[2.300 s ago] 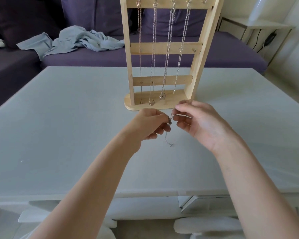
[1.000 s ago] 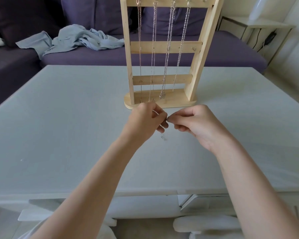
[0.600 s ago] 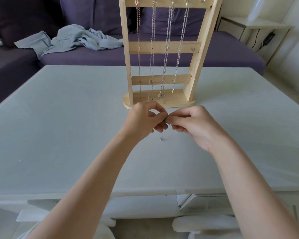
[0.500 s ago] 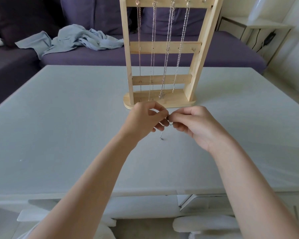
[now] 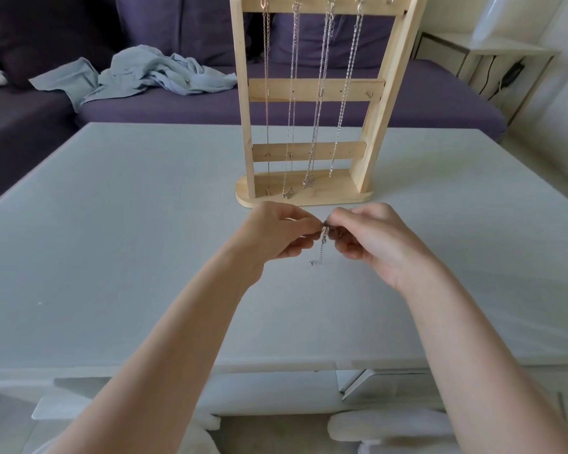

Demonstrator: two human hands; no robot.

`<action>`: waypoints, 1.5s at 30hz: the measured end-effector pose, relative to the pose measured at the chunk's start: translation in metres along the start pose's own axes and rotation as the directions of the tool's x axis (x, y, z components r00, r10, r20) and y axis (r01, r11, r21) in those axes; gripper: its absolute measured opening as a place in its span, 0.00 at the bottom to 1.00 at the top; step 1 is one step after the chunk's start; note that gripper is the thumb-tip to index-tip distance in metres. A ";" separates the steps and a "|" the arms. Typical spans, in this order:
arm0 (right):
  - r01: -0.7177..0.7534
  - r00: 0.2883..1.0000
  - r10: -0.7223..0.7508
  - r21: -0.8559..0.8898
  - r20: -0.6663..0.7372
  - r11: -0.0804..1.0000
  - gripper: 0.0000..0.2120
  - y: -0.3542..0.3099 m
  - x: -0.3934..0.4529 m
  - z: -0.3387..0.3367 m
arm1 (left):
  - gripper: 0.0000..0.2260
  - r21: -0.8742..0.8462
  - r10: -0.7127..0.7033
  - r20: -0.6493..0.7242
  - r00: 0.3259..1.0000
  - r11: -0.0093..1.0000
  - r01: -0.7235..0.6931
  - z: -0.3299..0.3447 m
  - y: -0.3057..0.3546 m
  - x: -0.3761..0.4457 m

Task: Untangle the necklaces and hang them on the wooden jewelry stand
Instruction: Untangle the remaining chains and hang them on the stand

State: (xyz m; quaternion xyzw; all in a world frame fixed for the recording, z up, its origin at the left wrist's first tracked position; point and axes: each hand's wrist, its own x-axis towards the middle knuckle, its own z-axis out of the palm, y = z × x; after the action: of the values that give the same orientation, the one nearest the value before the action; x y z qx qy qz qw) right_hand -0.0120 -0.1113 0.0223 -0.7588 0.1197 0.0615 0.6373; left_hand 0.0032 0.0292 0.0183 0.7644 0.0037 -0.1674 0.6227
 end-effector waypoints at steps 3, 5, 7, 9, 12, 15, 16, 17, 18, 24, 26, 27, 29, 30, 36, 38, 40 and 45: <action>-0.013 1.000 0.013 -0.024 -0.004 1.000 0.09 -0.001 0.000 0.000 | 0.03 -0.008 0.042 -0.022 0.999 0.999 -0.042 0.001 0.002 -0.001; -0.028 1.000 0.028 -0.022 0.009 0.999 0.08 -0.001 -0.001 -0.001 | 0.03 0.012 0.098 -0.034 0.995 0.995 -0.097 0.002 0.004 -0.001; -0.050 0.999 0.050 0.003 0.010 0.999 0.07 -0.001 -0.001 -0.002 | 0.05 0.073 0.169 -0.054 0.984 0.984 -0.165 0.003 0.005 -0.001; -0.071 0.997 0.071 0.075 -0.003 0.995 0.08 -0.001 0.000 -0.004 | 0.07 0.120 0.218 -0.057 0.974 0.970 -0.210 0.004 0.006 -0.001; -0.079 0.997 0.081 0.176 -0.003 0.981 0.09 -0.003 0.000 -0.007 | 0.06 0.118 0.187 -0.033 0.982 0.976 -0.182 0.004 0.006 -0.003; -0.065 0.998 0.060 0.194 0.030 0.979 0.09 -0.004 -0.001 -0.008 | 0.04 0.047 0.103 -0.003 0.995 0.994 -0.103 0.005 0.006 -0.003; -0.061 0.997 0.053 0.187 0.048 0.980 0.08 -0.004 -0.002 -0.008 | 0.05 0.039 0.094 -0.006 0.996 0.995 -0.094 0.004 0.005 -0.003; -0.057 0.997 0.046 0.181 0.066 0.982 0.07 -0.004 -0.003 -0.008 | 0.05 0.047 0.094 -0.011 0.995 0.995 -0.094 0.003 0.005 -0.003; -0.053 0.996 0.039 0.175 0.082 0.983 0.07 -0.004 -0.003 -0.008 | 0.06 0.063 0.098 -0.012 0.995 0.993 -0.097 0.003 0.005 -0.003; 0.017 0.998 -0.021 0.064 0.064 0.998 0.09 -0.005 -0.005 -0.006 | 0.05 0.095 0.089 0.017 0.996 0.991 -0.090 0.001 0.005 -0.004; 0.053 0.996 -0.054 0.028 0.065 0.998 0.10 -0.005 -0.005 -0.006 | 0.05 0.079 0.075 0.033 0.997 0.994 -0.078 0.001 0.005 -0.004; 0.068 0.995 -0.069 0.024 0.075 0.997 0.09 -0.005 -0.006 -0.006 | 0.06 0.063 0.064 0.045 0.997 0.996 -0.067 0.000 0.005 -0.004; 0.091 0.990 -0.094 0.033 0.102 0.995 0.09 -0.006 -0.007 -0.007 | 0.09 0.003 0.033 0.080 0.996 0.999 -0.034 0.001 0.006 -0.004; 0.097 0.989 -0.101 0.040 0.112 0.994 0.09 -0.006 -0.008 -0.007 | 0.10 -0.036 0.019 0.095 0.995 0.999 -0.016 0.001 0.006 -0.004; -0.018 0.991 0.018 -0.001 0.131 1.000 0.09 -0.005 -0.006 -0.005 | 0.11 0.096 0.106 -0.009 0.994 0.990 -0.105 0.007 0.003 -0.002; -0.066 0.991 0.069 -0.031 0.115 0.997 0.10 -0.004 -0.005 -0.004 | 0.09 0.215 0.195 -0.033 0.980 0.959 -0.183 0.009 0.002 -0.001; -0.086 0.993 0.089 -0.036 0.079 0.996 0.09 -0.004 -0.003 -0.004 | 0.07 0.248 0.264 -0.011 0.965 0.935 -0.253 0.011 0.001 -0.001; -0.089 0.996 0.089 0.021 -0.019 0.996 0.10 -0.002 -0.001 -0.001 | 0.10 0.353 0.414 0.008 0.910 0.851 -0.390 0.014 -0.002 0.000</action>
State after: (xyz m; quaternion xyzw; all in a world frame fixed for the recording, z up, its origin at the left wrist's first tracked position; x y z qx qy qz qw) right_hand -0.0128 -0.1115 0.0251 -0.7467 0.1604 0.0809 0.6404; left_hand -0.0008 0.0163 0.0142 0.8510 -0.1643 -0.0054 0.4988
